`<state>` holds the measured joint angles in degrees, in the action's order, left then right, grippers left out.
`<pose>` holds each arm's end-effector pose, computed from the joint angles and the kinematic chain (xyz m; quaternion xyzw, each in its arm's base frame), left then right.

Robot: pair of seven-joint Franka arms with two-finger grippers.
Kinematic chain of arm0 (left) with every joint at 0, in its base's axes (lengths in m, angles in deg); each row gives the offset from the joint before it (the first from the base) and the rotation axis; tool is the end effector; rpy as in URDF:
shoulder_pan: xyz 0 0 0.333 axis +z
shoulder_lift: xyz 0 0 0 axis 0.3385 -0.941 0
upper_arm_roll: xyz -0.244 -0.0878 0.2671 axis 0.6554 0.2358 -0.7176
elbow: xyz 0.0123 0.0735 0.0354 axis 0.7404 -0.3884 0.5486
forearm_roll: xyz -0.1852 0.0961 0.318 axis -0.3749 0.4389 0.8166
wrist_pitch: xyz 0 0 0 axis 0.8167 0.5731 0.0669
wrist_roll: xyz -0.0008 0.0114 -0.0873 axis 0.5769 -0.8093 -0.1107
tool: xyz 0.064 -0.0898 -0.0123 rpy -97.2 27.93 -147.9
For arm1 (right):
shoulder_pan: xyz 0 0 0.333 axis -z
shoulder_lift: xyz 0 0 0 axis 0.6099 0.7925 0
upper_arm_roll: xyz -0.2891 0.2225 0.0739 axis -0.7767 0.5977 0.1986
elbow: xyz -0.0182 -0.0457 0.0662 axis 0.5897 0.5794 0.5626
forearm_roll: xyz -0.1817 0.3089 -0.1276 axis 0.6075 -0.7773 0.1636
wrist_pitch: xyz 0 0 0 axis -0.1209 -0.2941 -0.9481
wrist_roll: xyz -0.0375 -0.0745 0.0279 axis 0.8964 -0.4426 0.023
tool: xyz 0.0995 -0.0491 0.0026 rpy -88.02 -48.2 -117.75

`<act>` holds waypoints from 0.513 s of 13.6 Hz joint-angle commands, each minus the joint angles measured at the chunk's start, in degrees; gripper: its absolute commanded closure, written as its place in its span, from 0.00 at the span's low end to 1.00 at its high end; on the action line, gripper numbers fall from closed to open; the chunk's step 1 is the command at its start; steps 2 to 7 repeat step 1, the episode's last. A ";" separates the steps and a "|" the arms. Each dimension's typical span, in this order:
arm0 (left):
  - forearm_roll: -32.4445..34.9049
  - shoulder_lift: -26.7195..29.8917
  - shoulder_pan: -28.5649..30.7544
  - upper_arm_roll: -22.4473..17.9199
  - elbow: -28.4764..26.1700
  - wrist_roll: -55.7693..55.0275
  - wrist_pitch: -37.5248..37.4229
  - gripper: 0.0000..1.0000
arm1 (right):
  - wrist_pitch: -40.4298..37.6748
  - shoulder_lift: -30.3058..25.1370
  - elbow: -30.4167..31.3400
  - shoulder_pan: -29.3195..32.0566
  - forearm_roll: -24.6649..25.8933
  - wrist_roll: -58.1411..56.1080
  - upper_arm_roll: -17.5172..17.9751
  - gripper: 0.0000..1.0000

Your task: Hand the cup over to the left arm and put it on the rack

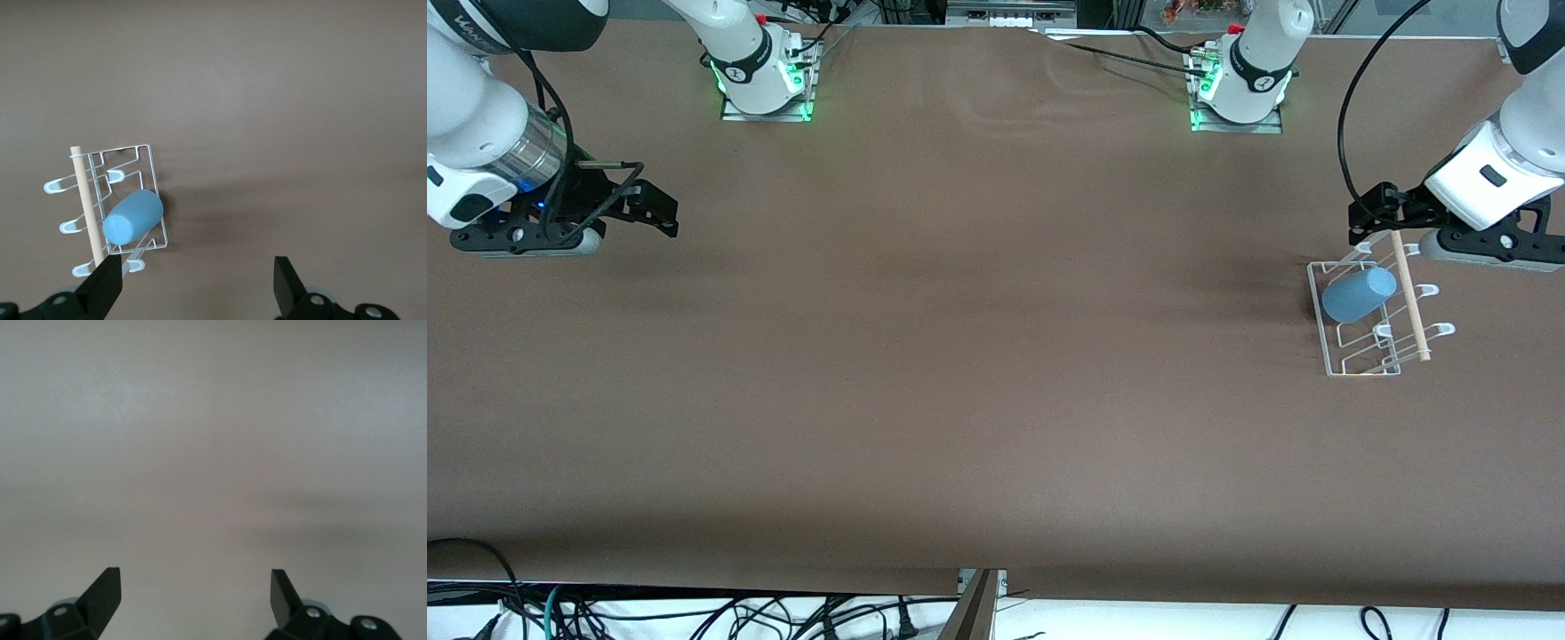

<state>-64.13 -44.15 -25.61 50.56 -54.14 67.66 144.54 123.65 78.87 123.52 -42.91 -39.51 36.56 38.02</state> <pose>0.5451 -0.0402 0.6261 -0.9983 0.0564 0.0123 0.0099 0.5428 0.0800 0.6177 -0.9998 -0.0125 0.0152 0.0010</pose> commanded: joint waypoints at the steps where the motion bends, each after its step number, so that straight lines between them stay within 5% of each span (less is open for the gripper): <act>1: -0.67 0.80 -0.94 -0.70 -1.04 -1.04 0.70 0.00 | 0.12 0.38 -1.00 -0.12 -0.12 -0.51 -0.09 0.01; 7: -0.67 0.80 -0.94 -0.70 -1.04 -1.04 0.70 0.00 | 0.12 0.38 -1.00 -0.12 -0.12 -0.51 -0.09 0.01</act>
